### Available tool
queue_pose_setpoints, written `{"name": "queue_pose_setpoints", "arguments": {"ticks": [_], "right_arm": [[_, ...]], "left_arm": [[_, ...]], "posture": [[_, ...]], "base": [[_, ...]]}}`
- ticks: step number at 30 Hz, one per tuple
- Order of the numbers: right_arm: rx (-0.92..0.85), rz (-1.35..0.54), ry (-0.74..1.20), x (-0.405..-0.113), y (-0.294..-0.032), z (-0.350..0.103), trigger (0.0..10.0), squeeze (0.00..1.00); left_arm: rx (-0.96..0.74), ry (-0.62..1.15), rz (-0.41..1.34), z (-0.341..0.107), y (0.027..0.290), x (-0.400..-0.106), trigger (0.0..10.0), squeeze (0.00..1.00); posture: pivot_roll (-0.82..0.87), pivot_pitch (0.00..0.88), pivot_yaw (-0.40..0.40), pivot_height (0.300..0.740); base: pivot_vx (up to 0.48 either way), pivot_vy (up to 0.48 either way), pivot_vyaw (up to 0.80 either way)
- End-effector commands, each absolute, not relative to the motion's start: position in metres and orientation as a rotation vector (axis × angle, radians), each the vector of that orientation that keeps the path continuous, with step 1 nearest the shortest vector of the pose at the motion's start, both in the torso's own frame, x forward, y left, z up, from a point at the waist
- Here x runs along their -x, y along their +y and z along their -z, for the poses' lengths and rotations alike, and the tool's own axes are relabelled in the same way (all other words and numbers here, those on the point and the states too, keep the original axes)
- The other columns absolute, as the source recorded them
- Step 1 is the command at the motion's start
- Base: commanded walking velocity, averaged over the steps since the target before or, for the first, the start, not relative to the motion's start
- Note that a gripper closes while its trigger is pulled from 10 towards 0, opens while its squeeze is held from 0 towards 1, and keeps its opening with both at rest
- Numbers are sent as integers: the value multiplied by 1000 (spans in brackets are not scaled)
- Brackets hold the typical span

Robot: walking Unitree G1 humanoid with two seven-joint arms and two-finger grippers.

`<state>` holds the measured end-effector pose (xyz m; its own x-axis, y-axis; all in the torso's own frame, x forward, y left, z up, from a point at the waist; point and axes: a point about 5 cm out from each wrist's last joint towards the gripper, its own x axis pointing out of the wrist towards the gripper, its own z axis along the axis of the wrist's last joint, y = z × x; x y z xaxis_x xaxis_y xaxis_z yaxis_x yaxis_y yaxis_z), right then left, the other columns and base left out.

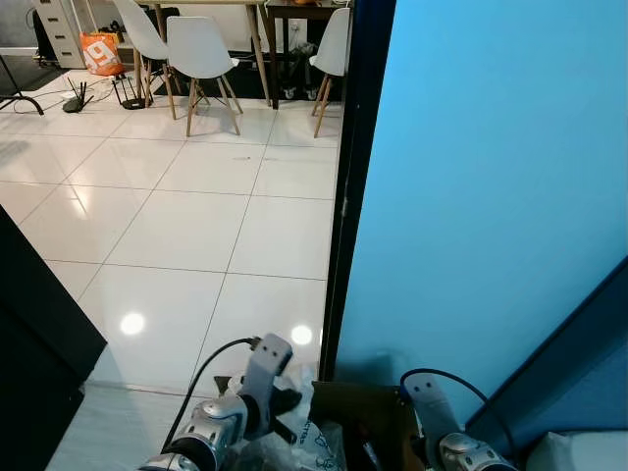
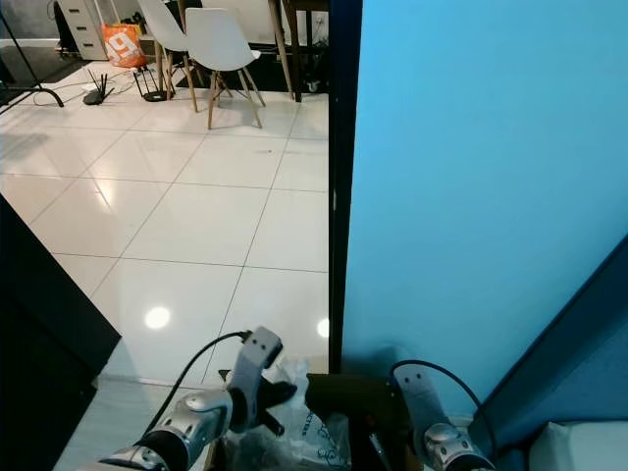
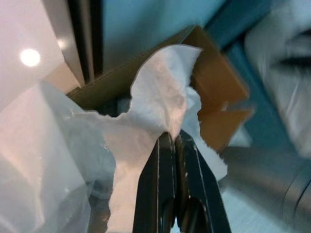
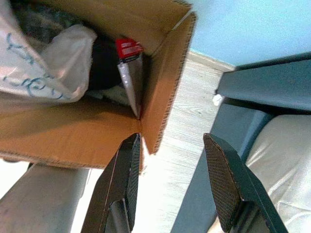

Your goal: Clean up the room

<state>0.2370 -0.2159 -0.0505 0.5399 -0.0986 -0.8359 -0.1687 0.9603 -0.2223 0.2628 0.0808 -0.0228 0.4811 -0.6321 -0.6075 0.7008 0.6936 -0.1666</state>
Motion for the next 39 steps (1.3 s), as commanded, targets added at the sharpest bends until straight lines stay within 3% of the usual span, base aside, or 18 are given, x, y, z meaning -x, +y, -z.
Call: {"name": "queue_pose_setpoints", "arguments": {"ticks": [1,12,13,14,15,16,17,25,39], "right_arm": [[278,-20,1000,-239,-218,49,10000,0],[270,10,987,-238,-219,49,10000,0],[269,10,988,-236,-218,50,10000,0],[269,10,988,-236,-218,50,10000,0],[269,10,989,-236,-218,51,10000,0],[269,10,989,-236,-218,51,10000,0],[268,10,989,-236,-217,51,10000,0],[255,10,978,-237,-215,51,10000,0],[259,7,971,-240,-215,49,10000,0]], "left_arm": [[-172,700,845,23,75,-262,10000,0],[-187,707,938,19,38,-257,10000,31],[-202,703,950,19,31,-255,10000,569],[-202,703,950,19,31,-255,10000,569],[-209,703,952,19,28,-254,10000,886],[-209,703,952,19,28,-254,10000,886],[-212,703,954,19,27,-253,10000,1000],[-297,652,850,15,29,-263,10000,1000],[-262,643,776,11,41,-272,10000,1000]], "posture": [[-22,72,19,707],[-91,110,32,707],[-94,116,34,707],[-94,116,34,707],[-95,116,33,707],[-95,116,33,707],[-97,117,34,707],[-113,129,37,707],[-97,113,29,707]], "base": [[0,0,0],[0,0,0],[0,0,0],[0,0,0],[0,0,0],[0,0,0],[0,0,0],[0,0,0],[0,0,0]]}}
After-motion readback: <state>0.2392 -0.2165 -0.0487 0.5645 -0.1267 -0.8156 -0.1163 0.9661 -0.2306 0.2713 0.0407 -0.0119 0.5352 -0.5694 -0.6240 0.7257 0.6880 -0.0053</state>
